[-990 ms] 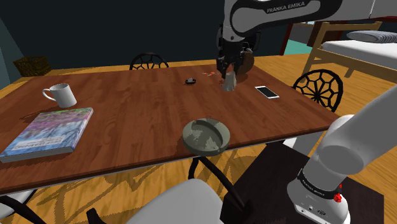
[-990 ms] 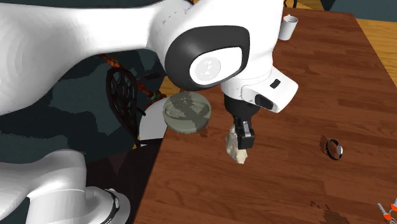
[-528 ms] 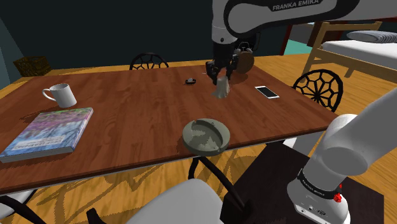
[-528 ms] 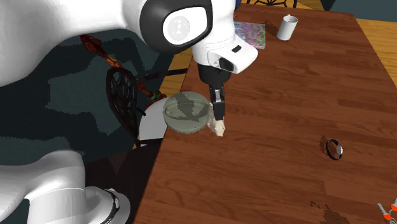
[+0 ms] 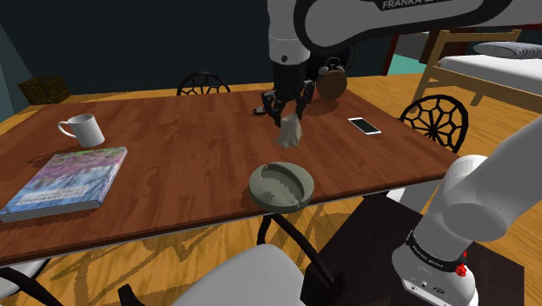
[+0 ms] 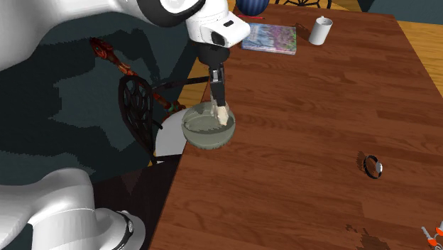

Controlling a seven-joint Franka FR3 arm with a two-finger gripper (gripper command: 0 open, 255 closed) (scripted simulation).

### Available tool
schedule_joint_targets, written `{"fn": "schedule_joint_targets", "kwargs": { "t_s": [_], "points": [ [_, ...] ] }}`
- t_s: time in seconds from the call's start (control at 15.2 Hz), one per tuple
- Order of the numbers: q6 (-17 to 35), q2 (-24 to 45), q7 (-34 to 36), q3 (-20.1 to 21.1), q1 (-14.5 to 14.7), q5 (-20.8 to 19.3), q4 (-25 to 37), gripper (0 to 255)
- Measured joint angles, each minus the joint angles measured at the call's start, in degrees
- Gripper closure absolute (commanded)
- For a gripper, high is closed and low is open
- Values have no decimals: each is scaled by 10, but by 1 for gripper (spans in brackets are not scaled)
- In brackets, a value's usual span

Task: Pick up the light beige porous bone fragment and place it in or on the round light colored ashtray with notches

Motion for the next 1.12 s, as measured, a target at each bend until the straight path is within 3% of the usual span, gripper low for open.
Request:
{"fn": "schedule_joint_targets", "kwargs": {
  "t_s": [0.33, 1.12],
  "points": [
    [-9, 22, 62, 44, 19, 6, 23, 255],
    [74, 26, 81, 52, 23, 5, -58, 255]
  ]
}}
